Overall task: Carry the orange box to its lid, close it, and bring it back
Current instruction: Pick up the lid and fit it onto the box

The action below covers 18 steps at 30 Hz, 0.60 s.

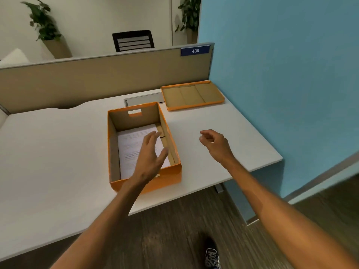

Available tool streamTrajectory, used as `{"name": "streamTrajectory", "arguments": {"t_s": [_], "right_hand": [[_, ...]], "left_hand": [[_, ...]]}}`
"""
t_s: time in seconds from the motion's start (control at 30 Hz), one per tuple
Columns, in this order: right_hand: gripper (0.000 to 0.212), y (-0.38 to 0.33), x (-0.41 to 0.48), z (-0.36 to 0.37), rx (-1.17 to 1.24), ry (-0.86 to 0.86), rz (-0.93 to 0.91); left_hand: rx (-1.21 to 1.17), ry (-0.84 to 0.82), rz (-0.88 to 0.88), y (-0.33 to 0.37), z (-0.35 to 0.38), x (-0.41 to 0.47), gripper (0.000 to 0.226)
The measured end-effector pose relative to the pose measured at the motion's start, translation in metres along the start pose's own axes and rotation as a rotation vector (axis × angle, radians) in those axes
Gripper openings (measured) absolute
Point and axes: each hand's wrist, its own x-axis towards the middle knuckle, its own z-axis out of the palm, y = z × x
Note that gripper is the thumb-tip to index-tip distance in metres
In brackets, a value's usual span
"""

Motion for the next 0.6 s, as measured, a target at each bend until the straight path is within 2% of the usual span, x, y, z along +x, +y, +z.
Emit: {"name": "streamTrajectory", "arguments": {"t_s": [0.27, 0.6], "right_hand": [[0.032, 0.025, 0.060, -0.072, -0.003, 0.023, -0.058], [0.031, 0.061, 0.154, -0.132, -0.051, -0.022, -0.093]], "left_hand": [[-0.095, -0.053, 0.027, 0.049, 0.066, 0.062, 0.062], [-0.089, 0.076, -0.126, 0.078, 0.126, 0.131, 0.063]]}}
